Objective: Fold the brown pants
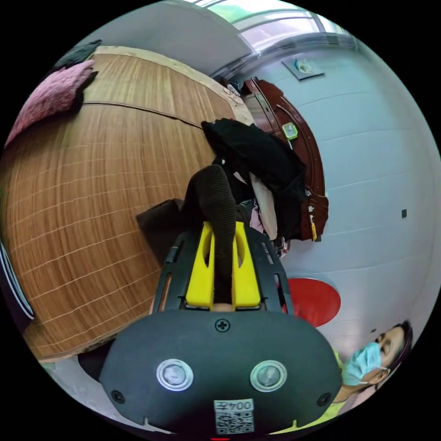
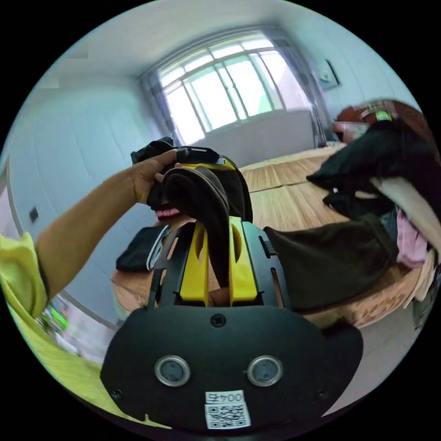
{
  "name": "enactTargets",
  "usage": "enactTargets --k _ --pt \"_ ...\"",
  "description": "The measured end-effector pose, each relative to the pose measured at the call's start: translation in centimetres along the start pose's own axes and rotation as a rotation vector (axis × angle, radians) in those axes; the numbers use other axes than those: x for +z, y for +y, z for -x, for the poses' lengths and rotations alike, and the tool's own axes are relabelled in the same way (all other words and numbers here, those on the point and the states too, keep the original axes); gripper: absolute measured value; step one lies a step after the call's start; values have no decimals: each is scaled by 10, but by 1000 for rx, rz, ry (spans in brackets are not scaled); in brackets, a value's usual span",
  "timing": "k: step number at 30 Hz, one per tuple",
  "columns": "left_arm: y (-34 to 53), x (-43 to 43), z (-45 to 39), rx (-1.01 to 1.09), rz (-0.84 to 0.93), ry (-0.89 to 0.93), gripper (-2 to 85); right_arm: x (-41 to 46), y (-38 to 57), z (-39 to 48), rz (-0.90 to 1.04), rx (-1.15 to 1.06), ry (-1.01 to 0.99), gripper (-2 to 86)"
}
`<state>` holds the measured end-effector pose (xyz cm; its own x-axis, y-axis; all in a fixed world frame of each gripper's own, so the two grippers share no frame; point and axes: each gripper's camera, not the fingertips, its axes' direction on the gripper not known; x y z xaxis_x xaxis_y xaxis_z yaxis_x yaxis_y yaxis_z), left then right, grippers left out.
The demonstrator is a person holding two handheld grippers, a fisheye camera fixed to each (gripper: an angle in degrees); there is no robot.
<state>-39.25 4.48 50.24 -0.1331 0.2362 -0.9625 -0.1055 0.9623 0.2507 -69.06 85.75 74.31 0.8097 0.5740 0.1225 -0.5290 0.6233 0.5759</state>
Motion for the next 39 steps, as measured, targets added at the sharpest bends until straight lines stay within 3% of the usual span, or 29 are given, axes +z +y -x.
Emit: enactTargets --k 4,7,10,12,21,24,28,31,35,39 --pt "-53 99 -80 69 109 12 108 -24 0 -141 3 353 -155 74" --pt "-82 166 -113 112 175 148 136 -25 26 -273 7 615 -203 74" --pt "-78 196 -127 171 118 148 132 -2 79 -396 96 865 -193 74" --pt "-65 205 -123 216 98 120 121 9 113 -443 50 955 -399 73" --pt "24 181 -59 218 -155 -69 84 -16 4 -382 116 483 -98 58" --pt "50 188 -62 270 -195 -110 79 -38 4 -384 57 430 -2 59" --pt "78 236 -69 365 -129 -193 68 -42 64 -424 16 532 169 72" --pt "89 269 -62 324 -20 -249 62 -35 113 -468 37 742 -4 85" --pt "115 242 -58 249 -178 -259 96 -72 119 -459 -59 746 50 116" --pt "139 227 -32 149 -191 -190 167 -68 131 -467 -65 833 6 180"
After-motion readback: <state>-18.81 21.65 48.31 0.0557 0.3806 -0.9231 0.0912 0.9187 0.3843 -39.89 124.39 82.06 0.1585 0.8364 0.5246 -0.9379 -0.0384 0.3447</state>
